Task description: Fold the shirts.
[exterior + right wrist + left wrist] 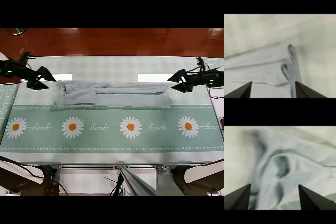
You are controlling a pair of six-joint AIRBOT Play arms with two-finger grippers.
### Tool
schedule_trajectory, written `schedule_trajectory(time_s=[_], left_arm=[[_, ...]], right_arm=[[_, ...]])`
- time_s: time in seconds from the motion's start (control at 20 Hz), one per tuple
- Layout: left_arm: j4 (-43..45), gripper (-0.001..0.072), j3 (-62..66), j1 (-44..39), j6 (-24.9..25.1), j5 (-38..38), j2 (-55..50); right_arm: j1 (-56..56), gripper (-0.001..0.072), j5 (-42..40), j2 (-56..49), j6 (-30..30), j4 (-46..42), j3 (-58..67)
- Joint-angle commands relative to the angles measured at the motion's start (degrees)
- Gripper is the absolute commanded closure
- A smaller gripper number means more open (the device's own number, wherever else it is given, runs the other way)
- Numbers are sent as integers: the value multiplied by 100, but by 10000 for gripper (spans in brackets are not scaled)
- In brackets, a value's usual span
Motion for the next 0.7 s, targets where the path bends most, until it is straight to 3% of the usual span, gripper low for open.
schedule_trajectory(time_s=[0.0,0.2,0.25,0.35,0.5,0.55,0.6,0.65], left_arm=[[1366,6,103,763,-361,-323,678],[332,6,-1683,822,-299,1963,2500],[-90,6,-2253,632,-46,2371,2975],[-647,6,-3097,122,597,2546,3604],[-767,6,-3637,-820,715,2323,3781],[-767,7,-3652,-1150,713,2280,3705],[-767,11,-3650,-1436,715,2299,3639],[-767,190,-3644,-1716,717,2332,3574]], right_arm=[[-614,93,758,52,11,-564,66],[-452,93,424,-17,-81,-584,-538],[-293,93,365,-116,-116,-549,-608],[46,93,343,-343,-175,-396,-612],[542,98,142,-490,-315,37,-610],[658,201,103,-483,-308,66,-577],[728,533,203,-472,-297,66,-472],[726,690,319,-407,-304,70,-387]])
